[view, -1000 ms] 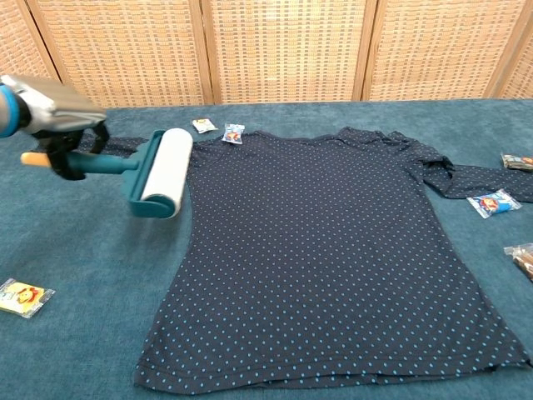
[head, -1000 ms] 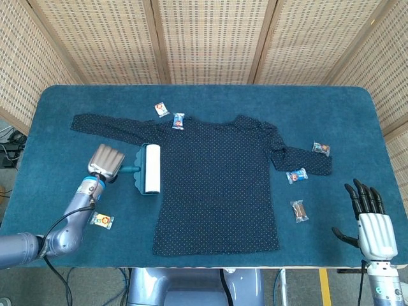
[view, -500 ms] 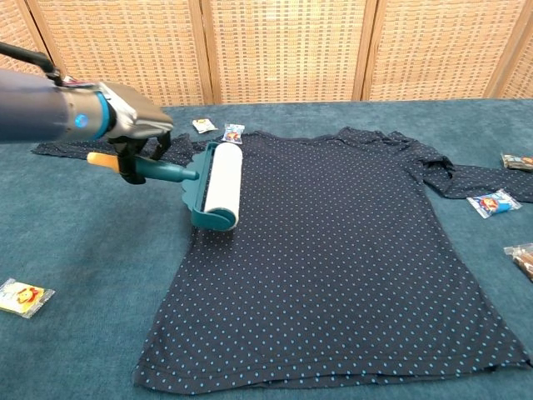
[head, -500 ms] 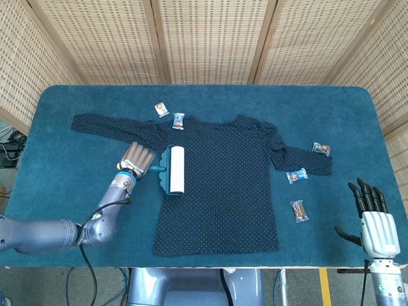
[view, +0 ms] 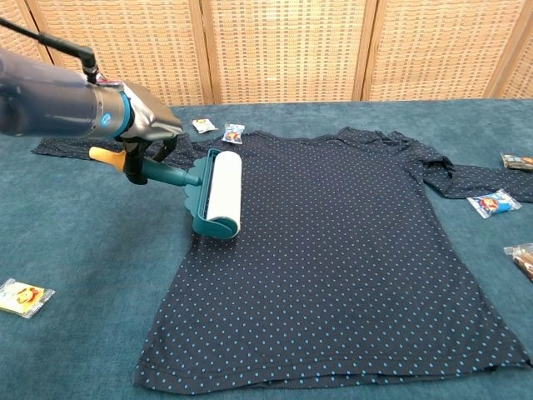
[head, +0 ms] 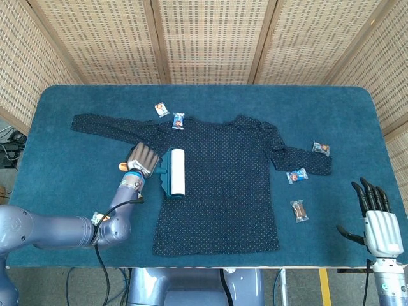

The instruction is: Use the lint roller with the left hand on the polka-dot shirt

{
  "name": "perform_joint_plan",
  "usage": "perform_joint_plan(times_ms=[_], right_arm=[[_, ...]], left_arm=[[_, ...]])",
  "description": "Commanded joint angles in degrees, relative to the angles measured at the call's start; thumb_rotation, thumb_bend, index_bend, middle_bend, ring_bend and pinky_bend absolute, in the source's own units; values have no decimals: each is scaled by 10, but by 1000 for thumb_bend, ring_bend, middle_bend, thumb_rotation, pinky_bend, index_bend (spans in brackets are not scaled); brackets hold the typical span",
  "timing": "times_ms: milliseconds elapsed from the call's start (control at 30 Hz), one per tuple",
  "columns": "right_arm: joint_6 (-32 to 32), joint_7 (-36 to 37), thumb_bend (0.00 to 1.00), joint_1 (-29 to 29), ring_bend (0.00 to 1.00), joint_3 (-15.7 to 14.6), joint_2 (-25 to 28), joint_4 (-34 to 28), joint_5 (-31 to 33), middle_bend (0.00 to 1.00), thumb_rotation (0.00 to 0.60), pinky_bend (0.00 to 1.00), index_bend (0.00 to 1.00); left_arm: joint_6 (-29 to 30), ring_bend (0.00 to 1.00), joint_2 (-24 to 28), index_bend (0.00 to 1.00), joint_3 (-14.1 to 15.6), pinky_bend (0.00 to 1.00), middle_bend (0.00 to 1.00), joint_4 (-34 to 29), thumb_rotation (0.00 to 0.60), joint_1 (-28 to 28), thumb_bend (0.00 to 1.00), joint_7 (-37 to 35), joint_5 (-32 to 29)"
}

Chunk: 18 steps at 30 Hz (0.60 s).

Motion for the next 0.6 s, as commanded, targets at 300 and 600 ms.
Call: perform_joint_plan(times_ms=[300,600], right_arm=[[-8,19,35,2,0,2,4,4,7,0,600,0,0],[-18,40,34,4,0,3,6,8,13,0,600,0,0]], left_arm=[[16,784,-48,904,6,724,900,25,600,-41,889,50,-52],[13,784,-92,905,-9,724,900,68,600,-66,891,81,-84]])
